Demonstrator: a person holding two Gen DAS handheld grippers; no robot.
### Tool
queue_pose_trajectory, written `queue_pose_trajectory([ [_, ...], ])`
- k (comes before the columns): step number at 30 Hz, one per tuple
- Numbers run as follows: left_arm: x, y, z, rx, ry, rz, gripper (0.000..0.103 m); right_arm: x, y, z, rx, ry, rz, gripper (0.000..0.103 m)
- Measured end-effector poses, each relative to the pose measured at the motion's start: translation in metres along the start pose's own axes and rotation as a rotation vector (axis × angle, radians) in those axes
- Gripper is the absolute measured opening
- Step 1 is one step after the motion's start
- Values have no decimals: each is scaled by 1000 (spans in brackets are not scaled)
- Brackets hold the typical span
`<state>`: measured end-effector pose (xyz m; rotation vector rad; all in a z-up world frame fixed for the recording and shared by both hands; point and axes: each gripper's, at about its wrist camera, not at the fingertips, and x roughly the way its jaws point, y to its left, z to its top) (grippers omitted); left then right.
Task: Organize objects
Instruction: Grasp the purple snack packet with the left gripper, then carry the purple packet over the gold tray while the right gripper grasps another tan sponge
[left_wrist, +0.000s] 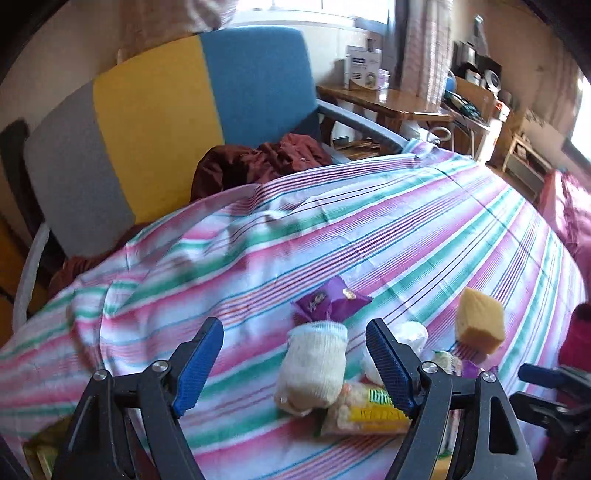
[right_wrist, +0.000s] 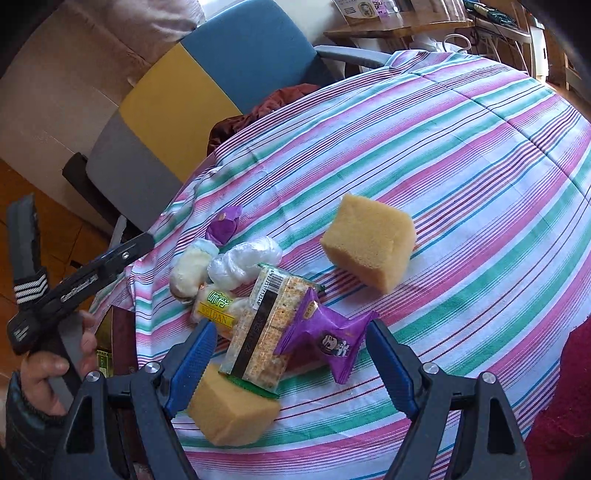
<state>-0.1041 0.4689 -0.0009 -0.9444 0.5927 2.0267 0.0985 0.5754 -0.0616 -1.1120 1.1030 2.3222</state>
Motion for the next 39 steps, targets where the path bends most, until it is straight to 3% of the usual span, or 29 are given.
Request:
queue_pose_trajectory([
  [2,20,-17,6,164,38,13,80,0,-2,0,10,5,13,84],
  [4,38,-26,7,252,83,-6,80,1,-3,0,19,12,28,84],
  [10,81,-36,13,367,145,-8,80,2,-8,1,46,11,51,84],
  [13,99,-38,16,346,170,-26,73,2,-11,1,61,2,56,84],
  [14,105,-38,16,333,185,-29,53,1,-12,0,67,-2,56,84],
  [15,110,-37,15,313,207,-44,42,1,-14,1,75,-5,56,84],
  [21,93,-28,6,181,135,-60,41,-1,-20,1,100,-21,47,84],
  [30,19,-6,-1,-34,15,-142,41,-2,-29,2,136,-35,-31,84],
  [34,-16,-13,-12,-41,-22,-204,41,1,-22,4,80,-9,-100,84],
  [39,-55,-14,-32,-61,-51,-278,41,2,-1,22,-146,9,-264,86],
])
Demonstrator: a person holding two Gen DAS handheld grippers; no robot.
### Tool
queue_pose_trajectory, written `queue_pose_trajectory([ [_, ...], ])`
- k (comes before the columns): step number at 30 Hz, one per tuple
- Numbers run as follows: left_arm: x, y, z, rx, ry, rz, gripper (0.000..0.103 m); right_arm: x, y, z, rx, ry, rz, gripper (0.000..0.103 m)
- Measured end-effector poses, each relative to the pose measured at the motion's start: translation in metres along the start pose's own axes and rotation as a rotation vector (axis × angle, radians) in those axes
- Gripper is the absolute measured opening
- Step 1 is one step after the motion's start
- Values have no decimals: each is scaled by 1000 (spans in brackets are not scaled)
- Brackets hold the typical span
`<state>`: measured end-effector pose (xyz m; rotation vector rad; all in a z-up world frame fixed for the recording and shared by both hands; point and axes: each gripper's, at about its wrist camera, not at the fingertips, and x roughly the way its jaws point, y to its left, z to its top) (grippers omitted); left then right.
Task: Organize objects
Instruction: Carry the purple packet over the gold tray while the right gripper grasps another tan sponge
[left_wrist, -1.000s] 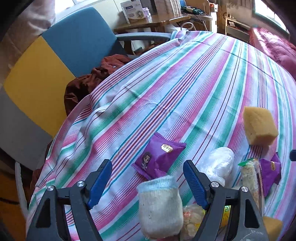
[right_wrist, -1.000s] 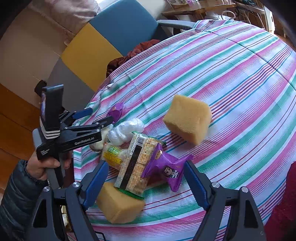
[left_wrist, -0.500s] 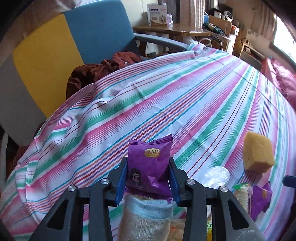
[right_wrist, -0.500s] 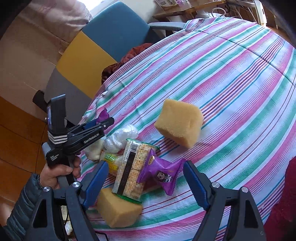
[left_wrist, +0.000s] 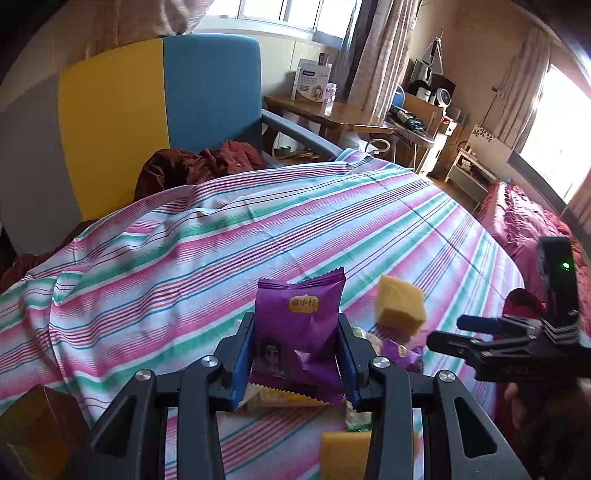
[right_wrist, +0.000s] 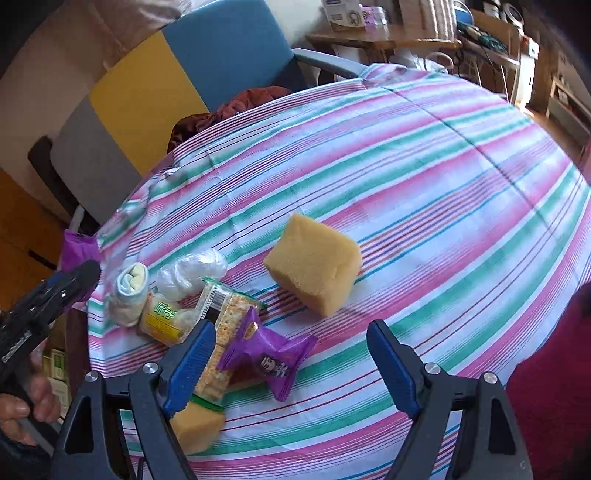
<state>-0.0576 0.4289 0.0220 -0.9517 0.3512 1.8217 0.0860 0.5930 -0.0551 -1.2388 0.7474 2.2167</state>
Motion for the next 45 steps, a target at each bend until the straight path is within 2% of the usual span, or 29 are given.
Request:
queue_pose_trajectory([
  [2,-15,0,-4,-13,-23,-17,41,4,9,9,-117,11,-78,87],
  [6,-50,1,-17,-50,-72,-43,41,31,16,27,-254,77,-148,87],
  [11,-89,7,-50,-72,-94,-23,41,61,14,36,-309,132,-202,86],
  [12,-96,10,-61,-81,-95,-16,41,64,11,37,-296,131,-194,82],
  [13,-103,13,-70,-89,-95,-8,41,66,8,37,-283,141,-170,58],
  [17,-129,35,-108,-145,-97,50,41,52,7,33,-265,98,-191,51],
  [19,-142,55,-129,-218,-95,77,41,41,7,32,-247,58,-214,50],
  [21,-157,78,-149,-288,-104,135,41,26,5,31,-216,11,-213,50],
  [26,-199,133,-206,-472,-135,271,41,-16,14,24,-150,-109,-144,50],
  [28,-217,151,-229,-531,-147,322,41,-32,32,19,-163,-154,-107,50],
  [32,-243,170,-263,-615,-173,388,41,-53,77,-1,-257,-188,30,50],
  [35,-254,175,-280,-653,-199,400,41,-55,120,-25,-354,-170,136,50],
  [38,-255,173,-285,-652,-206,389,41,-45,163,-54,-453,-112,218,50],
  [42,-251,174,-277,-627,-211,366,41,-12,203,-87,-541,-29,236,50],
  [45,-245,178,-262,-605,-210,360,41,12,207,-97,-544,15,236,50],
])
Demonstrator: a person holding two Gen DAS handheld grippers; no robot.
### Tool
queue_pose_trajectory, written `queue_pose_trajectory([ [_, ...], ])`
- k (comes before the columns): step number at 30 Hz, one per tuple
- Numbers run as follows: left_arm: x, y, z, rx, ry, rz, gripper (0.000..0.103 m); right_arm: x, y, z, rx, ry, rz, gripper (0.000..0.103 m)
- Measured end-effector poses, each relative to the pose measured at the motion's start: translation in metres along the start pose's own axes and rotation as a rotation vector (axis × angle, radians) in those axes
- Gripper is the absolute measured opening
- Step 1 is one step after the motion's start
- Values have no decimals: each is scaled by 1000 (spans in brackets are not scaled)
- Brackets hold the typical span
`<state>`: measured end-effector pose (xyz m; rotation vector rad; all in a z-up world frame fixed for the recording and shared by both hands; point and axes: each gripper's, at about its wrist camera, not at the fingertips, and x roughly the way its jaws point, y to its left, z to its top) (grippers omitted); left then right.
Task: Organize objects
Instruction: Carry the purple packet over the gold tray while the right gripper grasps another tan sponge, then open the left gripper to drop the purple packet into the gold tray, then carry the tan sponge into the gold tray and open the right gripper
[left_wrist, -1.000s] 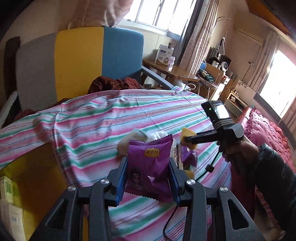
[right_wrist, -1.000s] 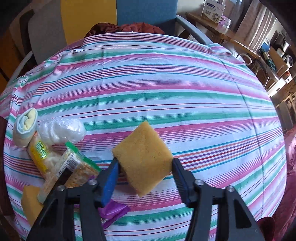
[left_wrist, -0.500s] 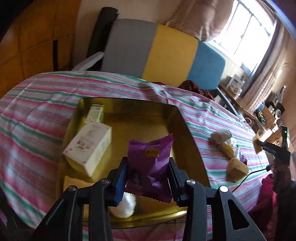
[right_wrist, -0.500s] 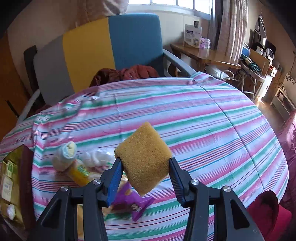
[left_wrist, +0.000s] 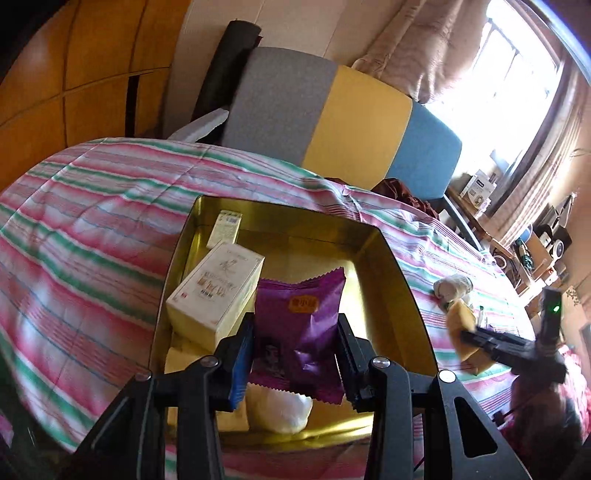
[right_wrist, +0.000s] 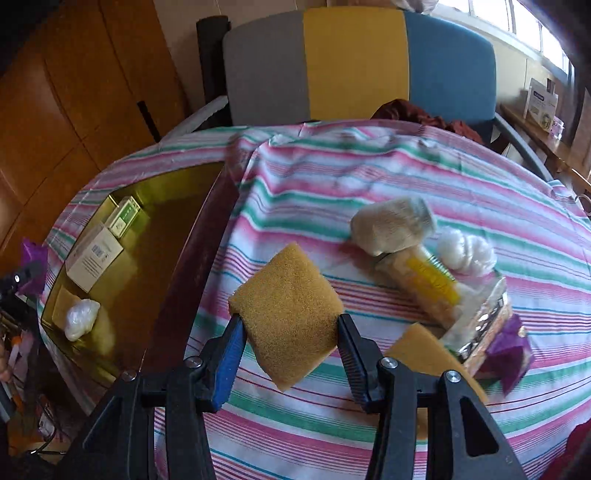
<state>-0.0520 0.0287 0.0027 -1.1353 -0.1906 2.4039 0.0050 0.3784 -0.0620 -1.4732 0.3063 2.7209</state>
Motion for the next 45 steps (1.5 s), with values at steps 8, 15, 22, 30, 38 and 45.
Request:
queue_pose_trajectory([
  [8,61,-24,48,65,47,43,42,10,-13,-8,10,2,29,50],
  [15,133,-21,85,84,120,136,42,13,-10,-7,-5,6,26,50],
  [22,180,0,97,85,198,231,50,15,-10,-6,-5,11,28,50],
  [30,137,6,91,64,116,213,56,15,-11,-7,1,10,29,50],
  [38,36,21,51,-14,-14,182,71,-20,-7,9,41,-74,39,50],
  [45,-4,49,6,-108,-14,188,77,-23,56,43,-36,-77,179,50],
])
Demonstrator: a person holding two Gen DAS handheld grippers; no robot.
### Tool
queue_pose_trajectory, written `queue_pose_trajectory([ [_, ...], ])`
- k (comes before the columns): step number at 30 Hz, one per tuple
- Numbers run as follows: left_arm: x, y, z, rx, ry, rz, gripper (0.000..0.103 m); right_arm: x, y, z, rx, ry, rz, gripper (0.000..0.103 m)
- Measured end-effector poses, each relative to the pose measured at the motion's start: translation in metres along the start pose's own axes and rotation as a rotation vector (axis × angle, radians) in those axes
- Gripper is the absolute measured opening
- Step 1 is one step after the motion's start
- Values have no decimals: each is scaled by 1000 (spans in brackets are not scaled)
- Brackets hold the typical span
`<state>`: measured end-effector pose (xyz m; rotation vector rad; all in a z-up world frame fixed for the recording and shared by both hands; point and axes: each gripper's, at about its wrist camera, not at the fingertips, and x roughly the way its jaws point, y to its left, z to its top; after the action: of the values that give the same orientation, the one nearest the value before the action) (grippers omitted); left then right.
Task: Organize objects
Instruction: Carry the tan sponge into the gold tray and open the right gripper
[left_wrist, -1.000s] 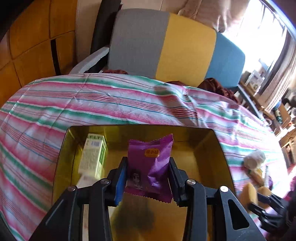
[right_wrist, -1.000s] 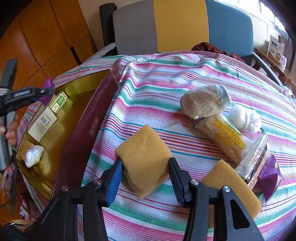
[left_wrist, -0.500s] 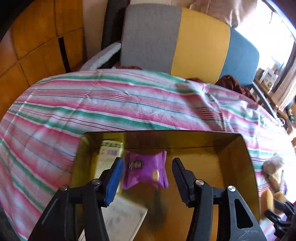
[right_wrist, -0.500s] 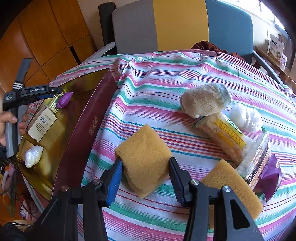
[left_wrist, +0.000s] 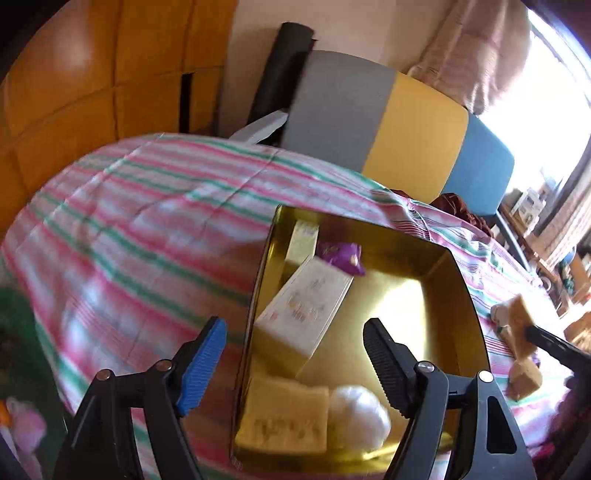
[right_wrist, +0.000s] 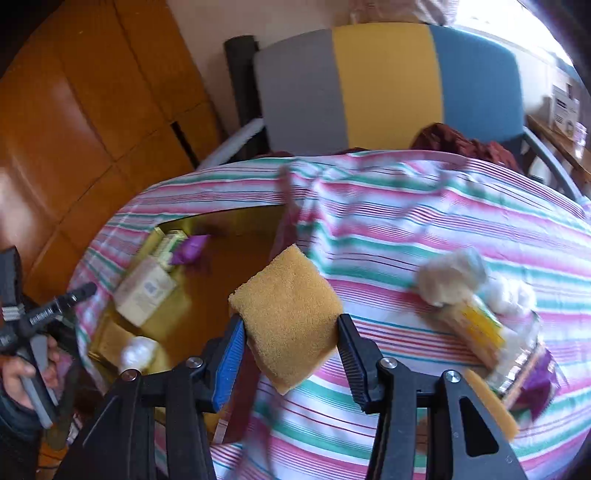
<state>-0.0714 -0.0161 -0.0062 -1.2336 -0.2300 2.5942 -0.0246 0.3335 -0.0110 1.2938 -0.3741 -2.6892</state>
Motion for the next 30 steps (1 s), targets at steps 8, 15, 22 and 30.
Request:
queue_pose_trajectory([
  [8,-17,19,-22,-21,-29,-23,82,82,73,29,-50,159,23,50],
  [15,-13,34,-32,-70,-20,-38,82,159,110,47,-41,259,-11,55],
  [22,-11,35,-41,-50,-30,-25,82,160,117,51,-13,211,72,80],
  [30,-20,25,-39,-16,-85,29,87,122,116,40,-58,161,44,82],
])
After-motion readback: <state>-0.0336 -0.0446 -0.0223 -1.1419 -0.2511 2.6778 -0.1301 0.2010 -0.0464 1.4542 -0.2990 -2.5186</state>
